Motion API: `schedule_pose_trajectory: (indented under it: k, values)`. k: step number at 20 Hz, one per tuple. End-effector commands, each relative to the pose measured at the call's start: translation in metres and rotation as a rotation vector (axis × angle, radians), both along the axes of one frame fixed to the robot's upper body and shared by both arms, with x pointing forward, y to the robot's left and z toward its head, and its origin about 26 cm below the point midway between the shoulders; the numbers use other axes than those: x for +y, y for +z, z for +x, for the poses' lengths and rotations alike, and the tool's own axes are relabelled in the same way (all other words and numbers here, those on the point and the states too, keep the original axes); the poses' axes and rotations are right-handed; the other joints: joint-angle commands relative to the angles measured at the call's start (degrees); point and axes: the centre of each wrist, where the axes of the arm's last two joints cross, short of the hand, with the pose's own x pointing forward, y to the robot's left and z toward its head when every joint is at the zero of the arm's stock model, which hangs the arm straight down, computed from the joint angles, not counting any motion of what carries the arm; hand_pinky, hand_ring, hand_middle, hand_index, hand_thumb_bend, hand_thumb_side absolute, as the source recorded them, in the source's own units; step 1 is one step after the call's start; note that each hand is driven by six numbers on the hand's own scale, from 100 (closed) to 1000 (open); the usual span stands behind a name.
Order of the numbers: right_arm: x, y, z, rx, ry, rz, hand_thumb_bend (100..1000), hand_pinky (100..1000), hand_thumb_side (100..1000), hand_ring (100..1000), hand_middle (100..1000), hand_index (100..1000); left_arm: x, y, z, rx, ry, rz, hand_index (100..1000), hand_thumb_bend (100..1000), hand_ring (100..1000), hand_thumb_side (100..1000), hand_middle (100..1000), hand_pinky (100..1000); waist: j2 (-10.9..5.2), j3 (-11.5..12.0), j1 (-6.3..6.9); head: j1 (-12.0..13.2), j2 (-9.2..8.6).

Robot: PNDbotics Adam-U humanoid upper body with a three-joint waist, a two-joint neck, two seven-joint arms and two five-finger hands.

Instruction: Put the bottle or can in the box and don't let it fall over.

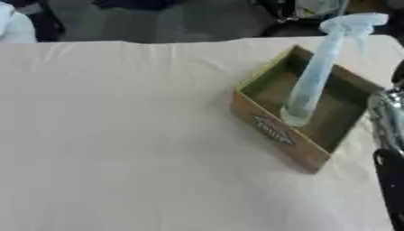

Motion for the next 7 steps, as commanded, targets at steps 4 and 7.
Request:
schedule_pose_trajectory:
  k: [4, 7]
  values:
    - [0.026, 0.002, -0.001, 0.067, 0.075, -0.162, 342, 1000, 546, 1000, 1000, 1000, 0.002, 0.011, -0.001, -0.029, -0.012, 0.031, 848, 488, 972, 754, 778, 921, -1.35, 0.3, -0.03, 0.0, 0.41]
    - [0.036, -0.007, -0.001, 0.128, 0.138, -0.205, 358, 1000, 507, 1000, 1000, 1000, 0.001, 0.012, 0.0, -0.031, -0.019, 0.031, 848, 488, 972, 754, 779, 921, -1.3, 0.4, -0.05, -0.1, 0.39]
